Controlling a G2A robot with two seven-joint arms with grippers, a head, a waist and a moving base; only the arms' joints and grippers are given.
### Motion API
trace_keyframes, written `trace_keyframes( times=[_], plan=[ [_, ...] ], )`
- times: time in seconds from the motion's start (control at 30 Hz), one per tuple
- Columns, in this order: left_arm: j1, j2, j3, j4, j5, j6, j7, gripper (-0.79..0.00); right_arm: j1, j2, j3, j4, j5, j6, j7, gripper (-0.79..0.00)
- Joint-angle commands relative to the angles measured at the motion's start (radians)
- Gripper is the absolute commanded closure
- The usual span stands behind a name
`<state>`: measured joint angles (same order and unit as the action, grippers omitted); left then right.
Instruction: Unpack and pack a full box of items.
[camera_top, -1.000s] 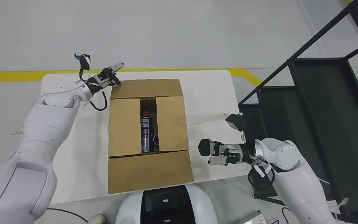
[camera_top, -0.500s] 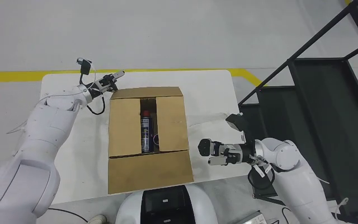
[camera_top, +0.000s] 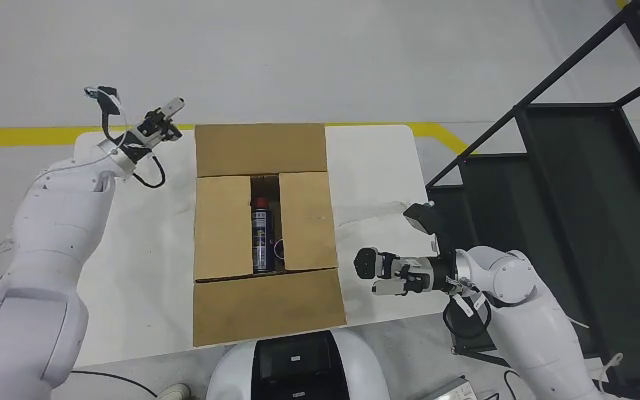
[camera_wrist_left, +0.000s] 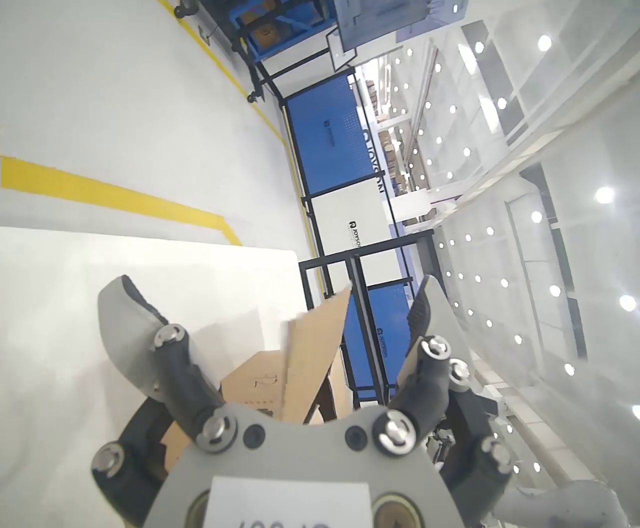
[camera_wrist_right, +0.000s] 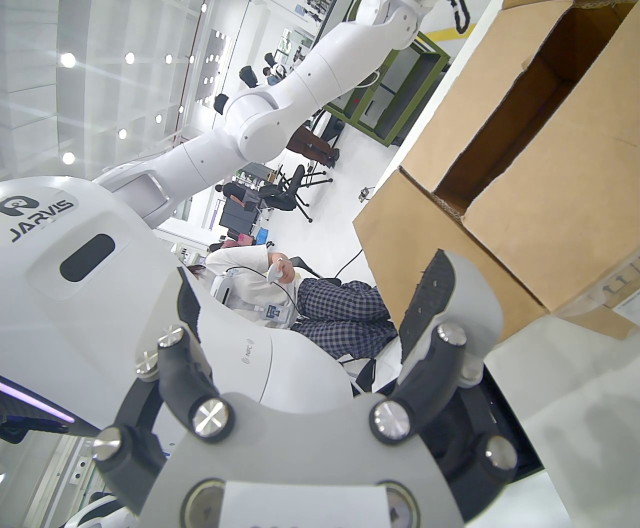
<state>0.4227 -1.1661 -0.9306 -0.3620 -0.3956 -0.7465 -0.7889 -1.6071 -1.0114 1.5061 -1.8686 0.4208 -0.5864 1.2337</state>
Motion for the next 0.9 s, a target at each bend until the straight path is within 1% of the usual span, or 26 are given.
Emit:
trace_keyframes(
  times=[0.0,0.07,0.17,0.23,0.27,0.3,0.4,0.5,0.6,0.73,0.87],
  plan=[
    [0.019,0.019,-0.024,-0.017,-0.015,-0.031,-0.044,-0.785,0.000,0.000,0.000,0.000,0.000,0.000,0.000,-0.785],
    [0.045,0.040,-0.051,-0.038,-0.030,-0.056,-0.093,-0.785,0.003,0.000,-0.005,-0.008,-0.013,0.014,-0.016,-0.785],
    [0.096,0.076,-0.096,-0.086,-0.054,-0.094,-0.169,-0.785,0.036,-0.001,-0.037,-0.035,-0.075,0.080,-0.050,-0.785],
    [0.144,0.101,-0.130,-0.146,-0.085,-0.086,-0.199,-0.785,0.069,-0.004,-0.073,-0.053,-0.105,0.134,-0.065,-0.785],
    [0.186,0.118,-0.156,-0.206,-0.120,-0.061,-0.224,-0.785,0.097,-0.005,-0.098,-0.059,-0.128,0.171,-0.074,-0.785],
    [0.209,0.128,-0.169,-0.241,-0.133,-0.048,-0.236,-0.785,0.112,-0.006,-0.113,-0.061,-0.140,0.192,-0.080,-0.785],
    [0.321,0.178,-0.237,-0.407,-0.139,-0.018,-0.267,-0.785,0.189,-0.014,-0.190,-0.062,-0.194,0.291,-0.105,-0.785],
    [0.444,0.226,-0.314,-0.575,-0.144,0.018,-0.303,-0.785,0.275,-0.027,-0.283,-0.042,-0.237,0.395,-0.145,-0.785],
    [0.564,0.268,-0.390,-0.732,-0.150,0.053,-0.338,-0.785,0.354,-0.045,-0.386,-0.012,-0.270,0.472,-0.186,-0.785],
    [0.692,0.312,-0.477,-0.891,-0.177,0.102,-0.387,-0.785,0.456,-0.073,-0.503,0.068,-0.269,0.531,-0.229,-0.785],
    [0.777,0.350,-0.527,-1.020,-0.189,0.175,-0.460,-0.785,0.535,-0.101,-0.580,0.151,-0.223,0.544,-0.272,-0.785]
  ],
)
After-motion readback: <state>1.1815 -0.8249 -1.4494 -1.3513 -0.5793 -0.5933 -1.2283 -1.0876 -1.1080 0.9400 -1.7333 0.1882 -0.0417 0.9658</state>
